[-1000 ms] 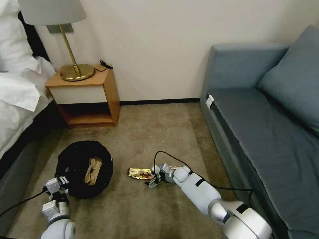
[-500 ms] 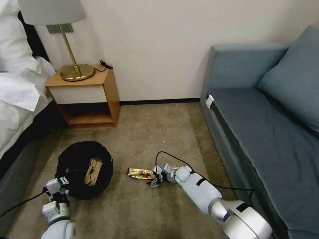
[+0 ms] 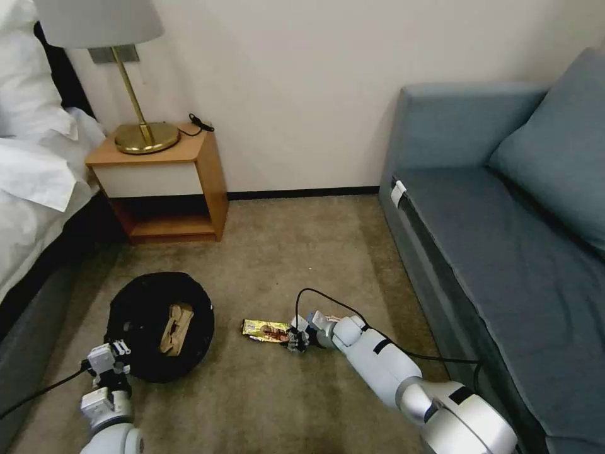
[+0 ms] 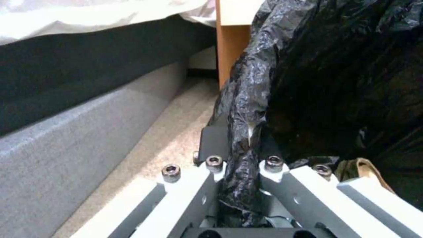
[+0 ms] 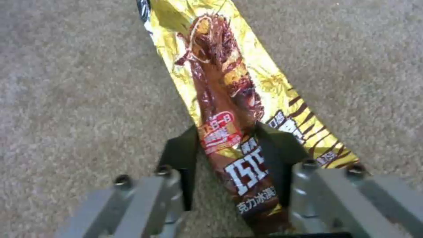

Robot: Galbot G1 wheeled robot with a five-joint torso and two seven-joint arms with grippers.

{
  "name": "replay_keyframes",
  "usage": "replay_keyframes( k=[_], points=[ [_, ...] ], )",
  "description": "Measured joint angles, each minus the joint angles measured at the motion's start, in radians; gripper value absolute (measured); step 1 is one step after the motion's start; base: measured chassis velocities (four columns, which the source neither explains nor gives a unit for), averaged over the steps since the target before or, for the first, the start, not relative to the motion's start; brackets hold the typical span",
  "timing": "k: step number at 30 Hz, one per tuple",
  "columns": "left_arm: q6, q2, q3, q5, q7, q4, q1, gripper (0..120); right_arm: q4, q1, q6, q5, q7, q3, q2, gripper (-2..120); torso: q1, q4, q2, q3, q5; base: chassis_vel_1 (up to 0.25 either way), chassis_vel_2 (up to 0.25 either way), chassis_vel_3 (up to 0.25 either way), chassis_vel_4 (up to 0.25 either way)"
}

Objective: Pick up the trash bin, then pick up the garbage on the floor and place it into the trash bin.

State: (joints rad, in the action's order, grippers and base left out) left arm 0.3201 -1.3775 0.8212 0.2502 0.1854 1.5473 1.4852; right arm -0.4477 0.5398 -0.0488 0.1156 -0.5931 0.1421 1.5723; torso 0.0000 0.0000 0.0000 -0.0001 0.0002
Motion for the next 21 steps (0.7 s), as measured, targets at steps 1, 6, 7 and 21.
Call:
replay_keyframes(
  k=[1,6,7,21],
  points=[
    [0.000,0.000,0.000,0.000,0.000,0.000,0.000,3,0.000,0.000,0.000,0.000,0.000,0.000,0.000,32,0.000,0.0000,0.000,0.000,0.0000,0.000,0.000,0.000,0.000],
    [0.003,0.000,0.001,0.000,0.001,-0.002,0.001,3,0.001,0.001,-0.003,0.003,-0.001,-0.002,0.001,13,0.000,0.0000,0.000,0.000,-0.0001,0.000,0.000,0.000,0.000],
    [0.003,0.000,0.001,0.000,0.001,-0.002,0.001,3,0.002,0.001,-0.004,0.004,-0.001,-0.002,0.001,9,0.000,0.0000,0.000,0.000,-0.0002,0.000,0.000,0.000,0.000],
    [0.011,0.002,0.003,0.003,0.002,-0.012,0.003,3,-0.019,0.021,-0.032,0.008,-0.023,-0.025,-0.012,0,0.000,0.0000,0.000,0.000,-0.0002,0.000,0.000,0.000,0.000]
  ],
)
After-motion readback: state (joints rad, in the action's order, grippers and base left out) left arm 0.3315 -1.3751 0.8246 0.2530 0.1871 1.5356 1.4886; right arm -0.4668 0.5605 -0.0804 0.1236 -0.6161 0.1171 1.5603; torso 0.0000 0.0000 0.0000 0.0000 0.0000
